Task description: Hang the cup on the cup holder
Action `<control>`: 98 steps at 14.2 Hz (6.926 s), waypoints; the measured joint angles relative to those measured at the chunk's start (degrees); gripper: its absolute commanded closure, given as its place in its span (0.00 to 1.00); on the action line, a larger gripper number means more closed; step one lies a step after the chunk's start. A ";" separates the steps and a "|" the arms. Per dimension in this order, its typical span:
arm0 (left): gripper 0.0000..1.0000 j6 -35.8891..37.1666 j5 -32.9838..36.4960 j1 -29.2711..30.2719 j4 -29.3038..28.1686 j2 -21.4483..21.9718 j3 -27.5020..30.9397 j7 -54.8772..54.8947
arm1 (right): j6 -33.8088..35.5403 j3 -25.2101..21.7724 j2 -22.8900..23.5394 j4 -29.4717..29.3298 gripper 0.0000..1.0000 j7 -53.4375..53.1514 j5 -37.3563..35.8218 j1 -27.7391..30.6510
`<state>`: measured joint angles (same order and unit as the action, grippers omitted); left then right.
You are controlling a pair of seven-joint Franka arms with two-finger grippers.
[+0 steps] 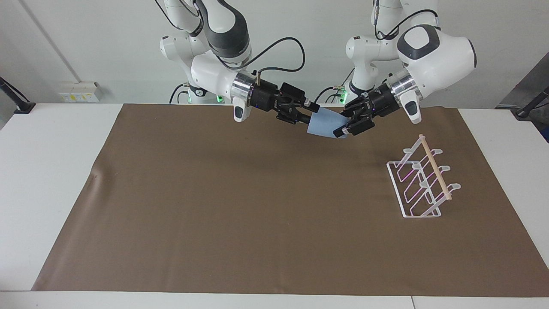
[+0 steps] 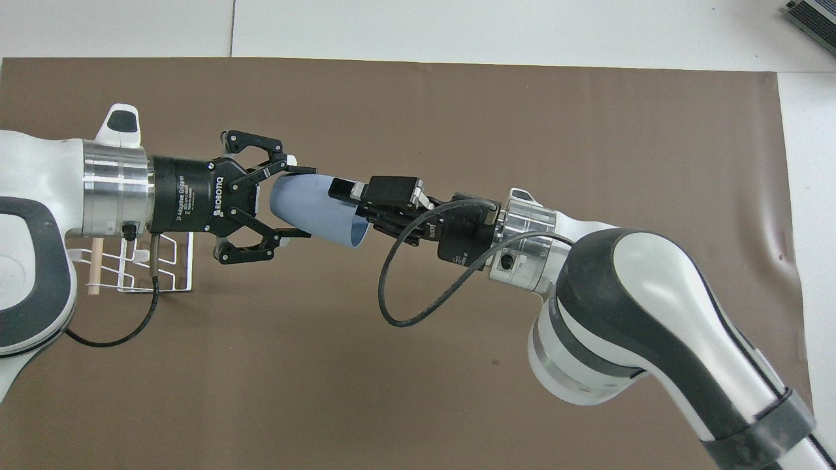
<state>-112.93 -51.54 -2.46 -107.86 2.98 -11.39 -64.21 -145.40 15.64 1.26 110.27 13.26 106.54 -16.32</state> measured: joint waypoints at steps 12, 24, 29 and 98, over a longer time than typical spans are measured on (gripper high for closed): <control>1.00 0.88 45.38 0.31 4.80 0.34 -0.84 1.46 | -3.82 -0.56 -0.85 -0.32 0.00 0.03 -23.55 -0.47; 1.00 -14.09 69.01 4.53 3.19 -1.03 -0.04 3.81 | 10.87 -1.19 -0.46 -1.58 0.00 11.33 -82.78 9.54; 1.00 -19.70 74.00 6.39 -0.43 -3.78 -0.01 4.28 | 19.31 -1.33 -0.53 -1.92 0.00 13.17 -101.84 14.04; 0.00 26.15 50.95 2.04 18.60 0.10 9.88 68.53 | 52.35 -11.00 -2.14 -17.40 0.00 -11.76 -108.55 23.46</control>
<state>-86.78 -0.58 -0.42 -89.26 3.08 -1.51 4.32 -93.06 4.63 -0.88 92.87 1.50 -2.01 7.14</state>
